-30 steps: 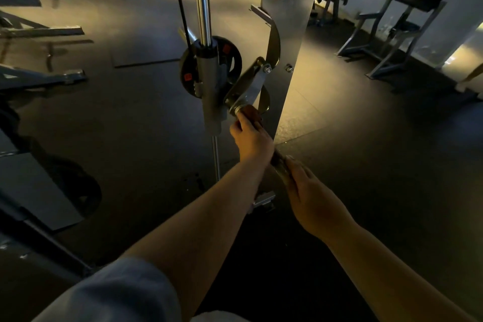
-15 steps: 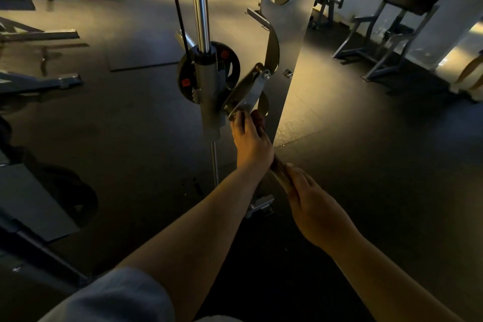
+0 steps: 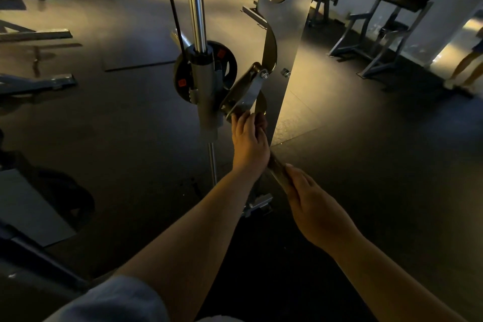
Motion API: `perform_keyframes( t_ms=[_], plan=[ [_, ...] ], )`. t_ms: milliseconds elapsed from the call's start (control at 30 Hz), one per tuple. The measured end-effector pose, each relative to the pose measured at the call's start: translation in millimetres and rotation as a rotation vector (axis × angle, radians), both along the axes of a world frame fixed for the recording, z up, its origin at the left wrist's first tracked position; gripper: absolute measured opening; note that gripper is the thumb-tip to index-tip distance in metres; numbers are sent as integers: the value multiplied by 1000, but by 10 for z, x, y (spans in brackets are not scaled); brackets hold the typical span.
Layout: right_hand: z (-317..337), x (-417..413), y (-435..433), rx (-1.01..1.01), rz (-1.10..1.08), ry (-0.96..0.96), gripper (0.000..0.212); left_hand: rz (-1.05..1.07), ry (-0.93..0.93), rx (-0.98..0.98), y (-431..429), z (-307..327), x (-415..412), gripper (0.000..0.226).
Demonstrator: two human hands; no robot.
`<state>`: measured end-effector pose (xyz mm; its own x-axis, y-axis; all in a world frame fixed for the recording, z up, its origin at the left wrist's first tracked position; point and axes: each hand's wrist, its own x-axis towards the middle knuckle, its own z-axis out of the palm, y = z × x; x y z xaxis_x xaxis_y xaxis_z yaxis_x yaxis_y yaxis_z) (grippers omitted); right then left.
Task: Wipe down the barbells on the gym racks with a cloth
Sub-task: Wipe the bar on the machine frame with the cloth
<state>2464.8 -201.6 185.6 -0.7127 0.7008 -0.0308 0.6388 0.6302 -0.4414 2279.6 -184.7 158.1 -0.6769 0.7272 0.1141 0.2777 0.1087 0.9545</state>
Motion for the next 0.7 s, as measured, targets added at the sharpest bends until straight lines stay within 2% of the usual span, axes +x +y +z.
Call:
perform_keyframes(
  t_ms=[167,433,633,700],
  plan=[
    [21,1,-1,11,16,24,53,31,-39,73,-48,-155,220,55],
    [-5,5,-9,23,-4,-19,57,143,-83,-3,168,22,-111,47],
    [20,1,-18,13,-7,-5,55,87,-199,140,72,-250,152,57],
    [18,-9,-10,11,-5,-13,55,72,-200,133,81,-247,119,57]
  ],
)
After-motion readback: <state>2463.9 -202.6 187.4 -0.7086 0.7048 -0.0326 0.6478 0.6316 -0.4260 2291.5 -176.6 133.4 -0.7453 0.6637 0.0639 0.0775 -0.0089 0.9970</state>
